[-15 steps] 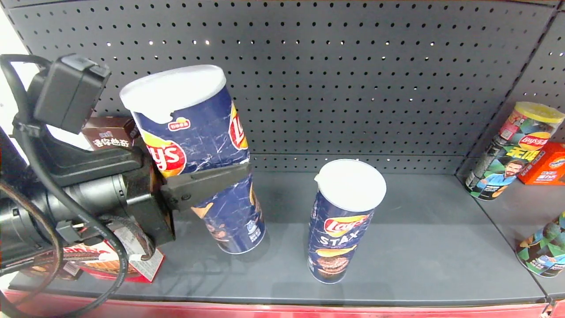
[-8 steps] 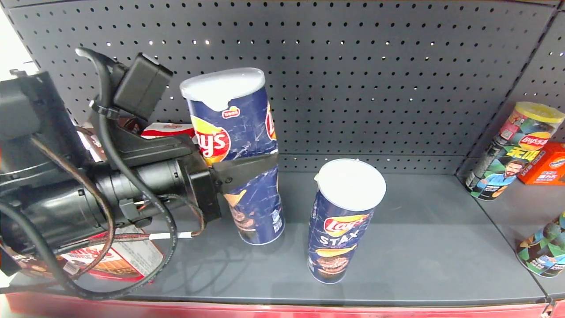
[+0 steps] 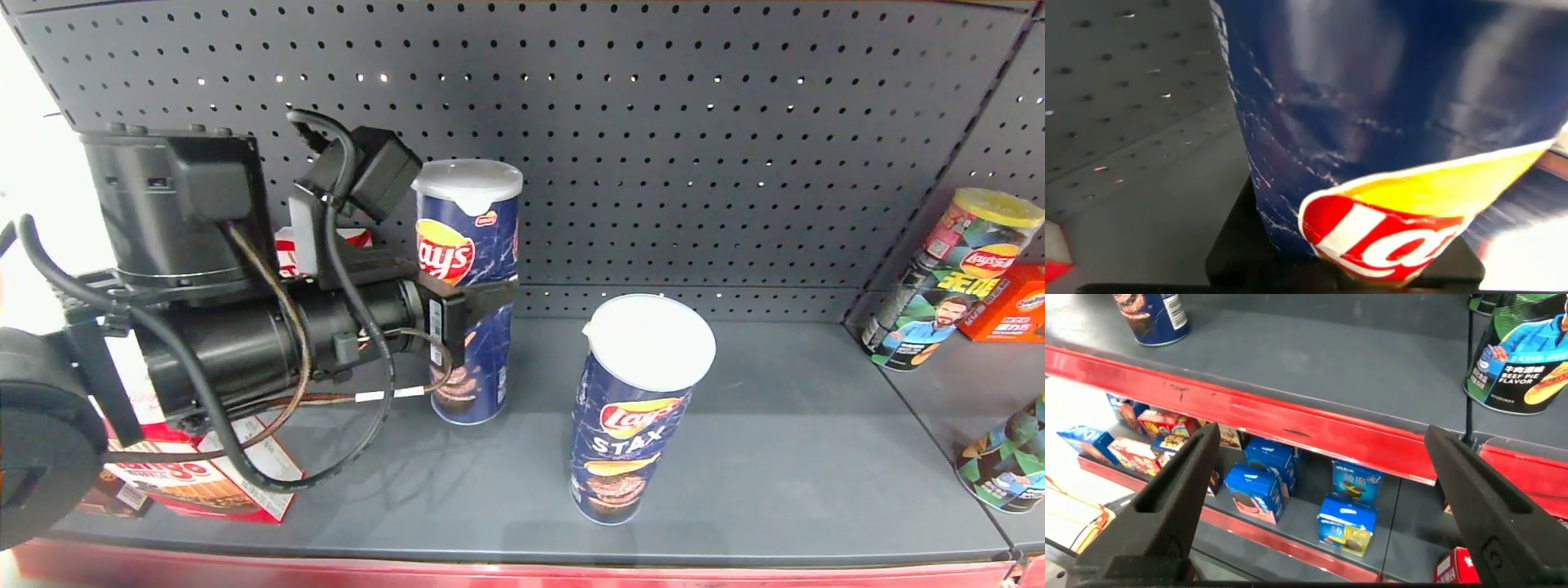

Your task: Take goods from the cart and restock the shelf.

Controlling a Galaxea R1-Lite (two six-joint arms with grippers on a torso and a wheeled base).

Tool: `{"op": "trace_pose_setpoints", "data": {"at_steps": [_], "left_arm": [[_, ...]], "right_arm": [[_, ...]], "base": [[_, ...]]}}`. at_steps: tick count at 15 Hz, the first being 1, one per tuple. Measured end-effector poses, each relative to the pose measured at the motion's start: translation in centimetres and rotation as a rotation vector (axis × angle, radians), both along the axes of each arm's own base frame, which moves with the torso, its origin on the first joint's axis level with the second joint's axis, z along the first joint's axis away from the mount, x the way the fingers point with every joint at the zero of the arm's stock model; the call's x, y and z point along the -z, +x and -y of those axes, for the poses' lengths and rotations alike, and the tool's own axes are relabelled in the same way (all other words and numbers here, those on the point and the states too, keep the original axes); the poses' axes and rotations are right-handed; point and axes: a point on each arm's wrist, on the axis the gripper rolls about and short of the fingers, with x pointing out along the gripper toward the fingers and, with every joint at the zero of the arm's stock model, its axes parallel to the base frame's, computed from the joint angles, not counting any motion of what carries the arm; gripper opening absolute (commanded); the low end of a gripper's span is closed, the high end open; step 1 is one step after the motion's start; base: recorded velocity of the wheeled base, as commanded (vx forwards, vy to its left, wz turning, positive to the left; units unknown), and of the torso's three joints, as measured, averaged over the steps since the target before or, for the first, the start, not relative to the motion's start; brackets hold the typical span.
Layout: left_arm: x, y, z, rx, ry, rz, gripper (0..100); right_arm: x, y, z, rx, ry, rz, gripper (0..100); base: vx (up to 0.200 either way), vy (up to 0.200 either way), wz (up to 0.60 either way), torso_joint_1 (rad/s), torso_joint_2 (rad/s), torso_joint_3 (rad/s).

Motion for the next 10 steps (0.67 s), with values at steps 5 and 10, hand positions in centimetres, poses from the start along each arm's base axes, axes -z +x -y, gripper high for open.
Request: {"op": "trace_pose_setpoints", "data": {"at_steps": [5, 10], "left_arm": [[0.8, 1.9, 1.4, -0.002, -0.025, 0.045, 0], [2.2, 4.3, 3.0, -0.013, -0.060, 0.096, 0]], "right_arm": [[0.0, 0.0, 0.0, 0.000, 0.000, 0.000, 100], [0.0, 0.0, 0.0, 0.000, -0.001, -0.001, 100]], "base": [[0.000, 0.000, 0.00, 0.000, 0.00, 0.000], [0.000, 0.000, 0.00, 0.000, 0.00, 0.000]]}}
